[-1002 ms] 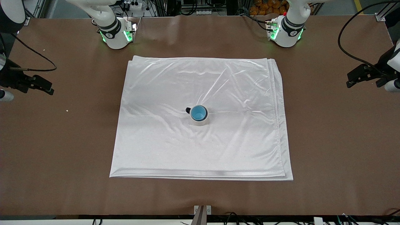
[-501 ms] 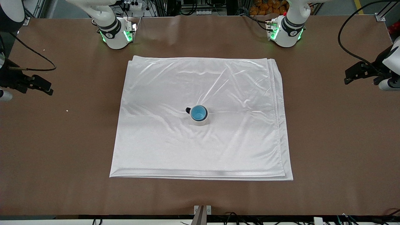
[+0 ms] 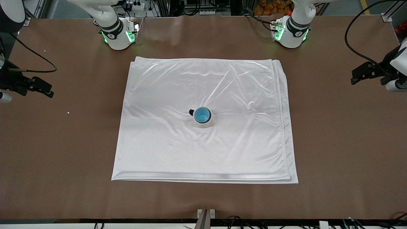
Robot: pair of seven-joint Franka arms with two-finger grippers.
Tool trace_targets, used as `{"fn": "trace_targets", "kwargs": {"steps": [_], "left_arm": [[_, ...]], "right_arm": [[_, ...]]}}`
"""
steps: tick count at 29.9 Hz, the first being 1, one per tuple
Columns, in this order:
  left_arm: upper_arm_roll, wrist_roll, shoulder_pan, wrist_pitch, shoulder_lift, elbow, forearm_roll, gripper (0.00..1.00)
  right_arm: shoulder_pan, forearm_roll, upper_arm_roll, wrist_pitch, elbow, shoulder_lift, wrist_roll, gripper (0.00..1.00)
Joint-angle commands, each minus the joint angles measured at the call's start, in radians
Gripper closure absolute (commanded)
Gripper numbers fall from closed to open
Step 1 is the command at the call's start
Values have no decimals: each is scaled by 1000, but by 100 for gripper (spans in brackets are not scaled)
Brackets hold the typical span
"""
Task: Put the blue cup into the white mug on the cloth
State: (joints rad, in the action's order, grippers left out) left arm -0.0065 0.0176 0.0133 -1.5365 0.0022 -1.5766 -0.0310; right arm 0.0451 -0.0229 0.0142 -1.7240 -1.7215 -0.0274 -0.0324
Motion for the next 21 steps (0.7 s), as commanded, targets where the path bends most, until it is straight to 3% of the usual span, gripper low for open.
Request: {"fn": "trace_targets", "kwargs": {"steps": [1, 21], "left_arm": [[-9, 21, -4, 10, -19, -8, -10, 0], [-9, 15, -4, 9, -15, -6, 13, 0]], "right_arm": [[-8, 3, 7, 1, 17, 9, -14, 0], [-8, 4, 7, 1, 17, 9, -14, 0]]}}
